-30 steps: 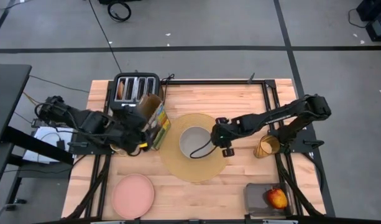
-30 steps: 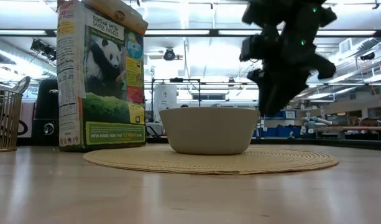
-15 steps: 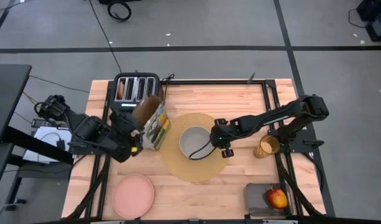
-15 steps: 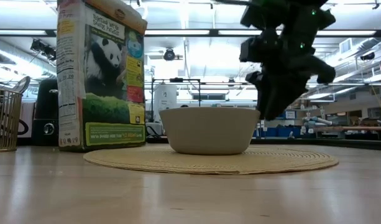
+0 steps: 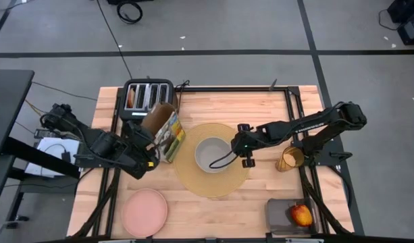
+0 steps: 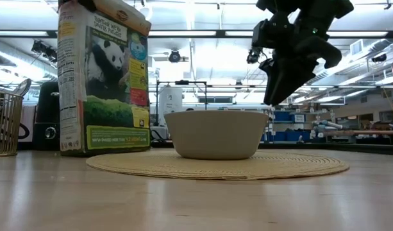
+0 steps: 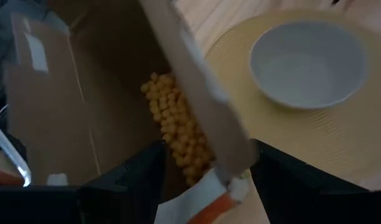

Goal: Arrange a breakfast setting
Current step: Pour the cereal into the gray bowl

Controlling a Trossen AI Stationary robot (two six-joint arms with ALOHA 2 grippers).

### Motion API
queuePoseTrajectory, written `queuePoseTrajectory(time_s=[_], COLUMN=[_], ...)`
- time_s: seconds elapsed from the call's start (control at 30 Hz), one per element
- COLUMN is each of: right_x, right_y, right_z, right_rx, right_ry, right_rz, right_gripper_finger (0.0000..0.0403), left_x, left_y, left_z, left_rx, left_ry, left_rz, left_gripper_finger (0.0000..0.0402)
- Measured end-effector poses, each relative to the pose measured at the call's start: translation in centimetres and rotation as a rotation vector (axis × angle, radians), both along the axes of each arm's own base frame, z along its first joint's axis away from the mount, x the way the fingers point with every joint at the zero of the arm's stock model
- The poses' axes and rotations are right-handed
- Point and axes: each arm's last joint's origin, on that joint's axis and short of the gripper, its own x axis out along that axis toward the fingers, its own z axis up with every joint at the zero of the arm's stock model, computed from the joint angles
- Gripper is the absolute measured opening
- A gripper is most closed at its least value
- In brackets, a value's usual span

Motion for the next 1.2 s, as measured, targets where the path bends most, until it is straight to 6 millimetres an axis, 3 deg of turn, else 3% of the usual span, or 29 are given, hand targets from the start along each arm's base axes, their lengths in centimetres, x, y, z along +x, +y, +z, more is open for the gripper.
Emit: queuePoseTrajectory(time_s=[0.13, 0.23, 0.4, 0.53, 0.63, 0.8, 1.03, 1.2], right_x=[-0.1, 0.0, 1.0, 2.0, 2.6, 3.5, 3.8, 1.9], right_y=[0.0, 0.1, 0.1, -0.7, -1.4, -2.3, -4.0, -5.9], right_z=[0.4, 1.7, 6.1, 8.2, 8.7, 10.2, 12.2, 14.8], right_rx=[0.012, 0.044, 0.056, 0.084, 0.134, 0.229, 0.275, 0.312], right_ry=[-0.019, -0.071, -0.299, -0.481, -0.562, -0.756, -0.97, -1.101], right_rz=[0.002, 0.02, 0.022, -0.01, -0.036, -0.069, -0.075, -0.042], right_gripper_finger=[0.0133, 0.0134, 0.0148, 0.0172, 0.0199, 0.0252, 0.0307, 0.0316], left_x=[0.3, 0.5, 1.0, 1.0, 1.0, 1.2, 0.6, -0.9], left_y=[0.5, 0.7, 1.2, 1.4, 1.4, 1.4, 1.7, 2.4], left_z=[-1.7, -2.4, -2.9, -2.9, -2.5, 0.3, 6.9, 11.9], left_rx=[0.004, -0.042, -0.082, -0.086, -0.089, -0.086, -0.086, -0.054], left_ry=[0.028, 0.048, 0.056, 0.061, 0.069, 0.017, -0.121, -0.251], left_rz=[0.043, 0.065, 0.088, 0.092, 0.074, 0.017, -0.109, -0.183], left_gripper_finger=[0.0228, 0.0204, 0.0114, 0.0024, 0.0012, 0.0007, 0.0004, 0.0002])
